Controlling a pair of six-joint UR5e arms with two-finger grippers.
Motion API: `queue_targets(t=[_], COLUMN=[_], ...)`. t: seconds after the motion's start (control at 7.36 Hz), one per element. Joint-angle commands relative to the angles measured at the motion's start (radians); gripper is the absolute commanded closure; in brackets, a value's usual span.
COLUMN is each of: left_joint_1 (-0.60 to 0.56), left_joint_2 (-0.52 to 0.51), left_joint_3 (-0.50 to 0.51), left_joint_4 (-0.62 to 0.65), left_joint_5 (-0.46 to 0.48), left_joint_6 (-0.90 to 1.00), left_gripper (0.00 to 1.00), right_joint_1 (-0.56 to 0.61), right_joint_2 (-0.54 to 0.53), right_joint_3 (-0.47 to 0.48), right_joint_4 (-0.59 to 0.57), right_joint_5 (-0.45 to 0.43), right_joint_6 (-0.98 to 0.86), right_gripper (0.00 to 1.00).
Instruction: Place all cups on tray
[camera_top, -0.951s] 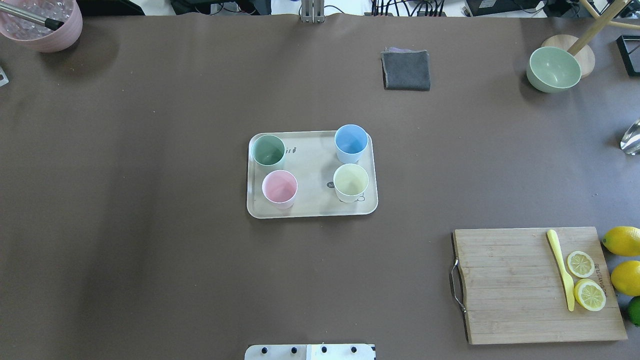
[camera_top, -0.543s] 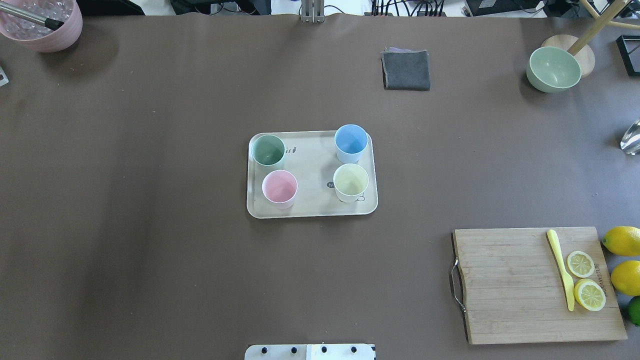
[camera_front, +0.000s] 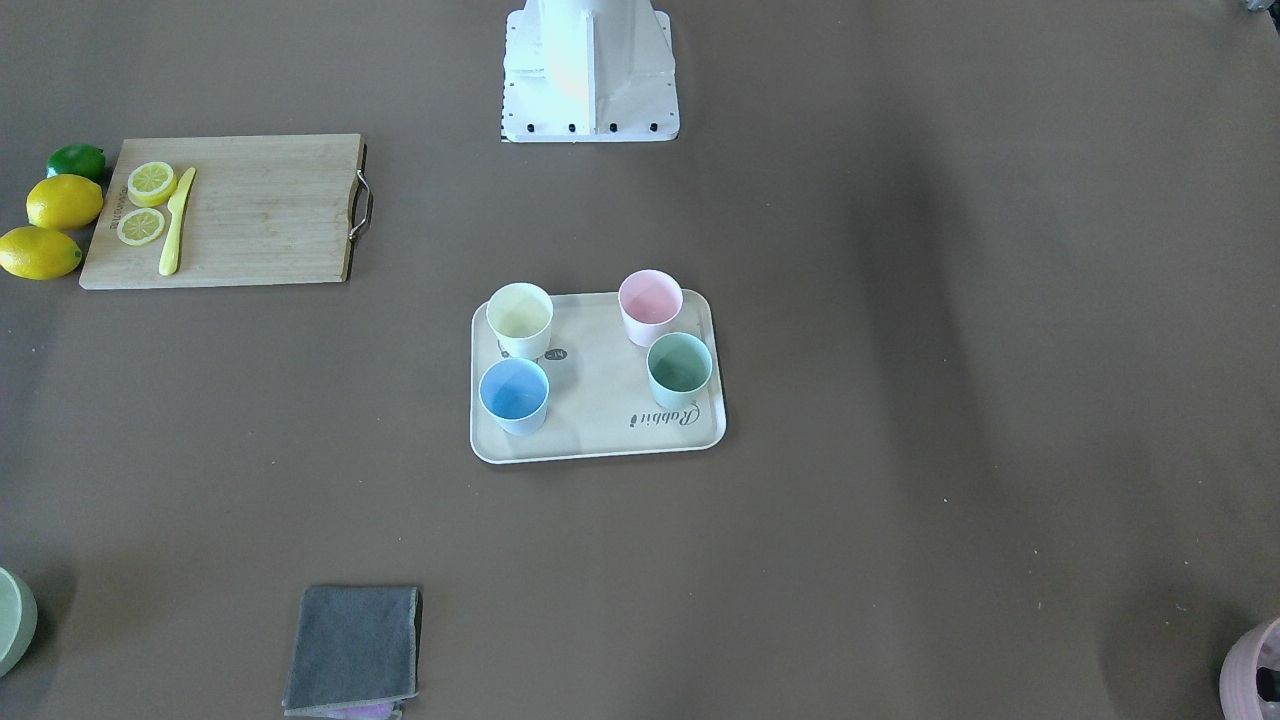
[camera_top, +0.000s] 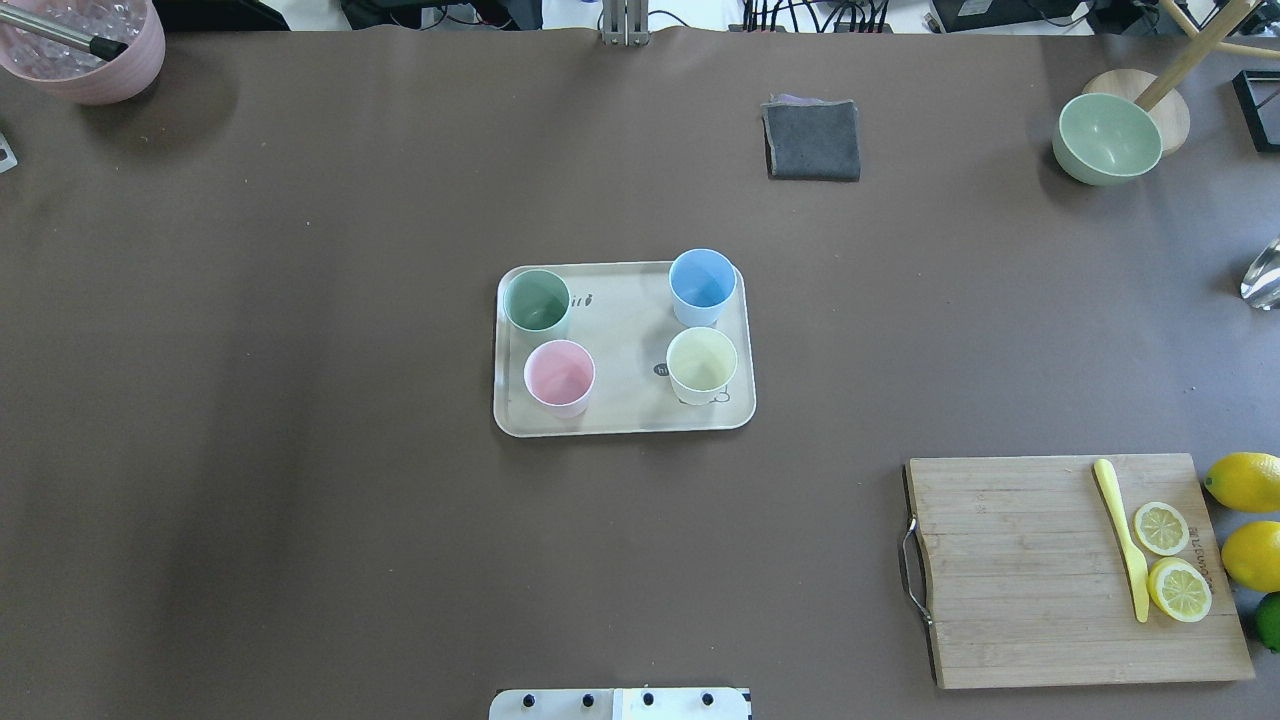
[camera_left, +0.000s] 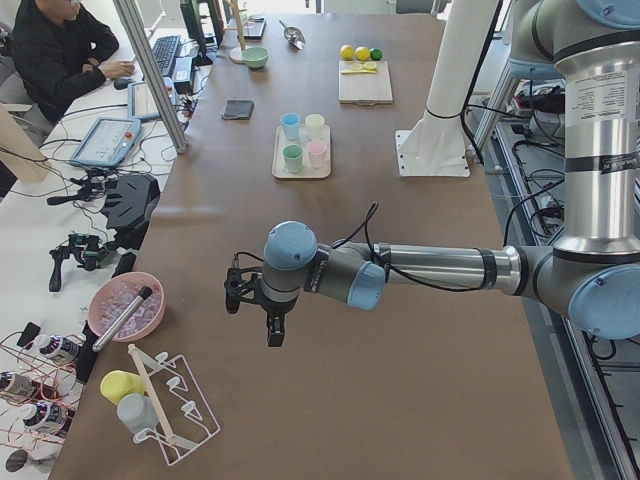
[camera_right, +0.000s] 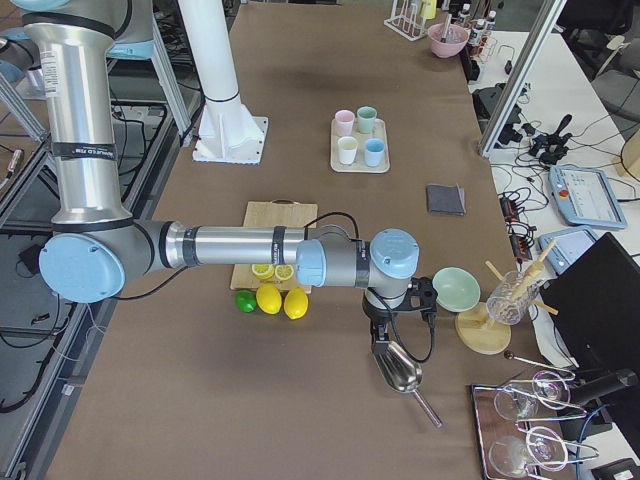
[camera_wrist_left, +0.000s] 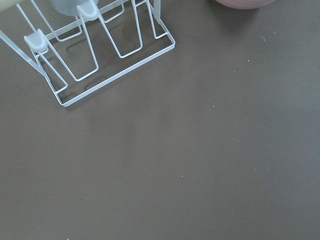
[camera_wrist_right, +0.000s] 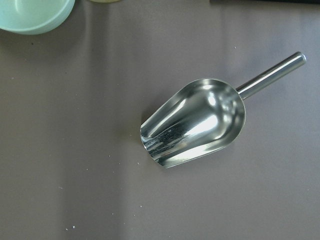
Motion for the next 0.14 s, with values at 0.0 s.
queue_targets(t=[0.0], left_joint_1=[0.001], left_joint_2=[-0.006], left_joint_3=[-0.001], left_joint_4=[0.0], left_joint_5=[-0.001], left_joint_6=[0.0], left_gripper=[0.02], right_joint_1=[0.0], right_joint_2=[0.0], right_joint_3=[-0.005], right_joint_4=[0.0], right_joint_5=[0.0], right_joint_6=[0.0], right_gripper=[0.0])
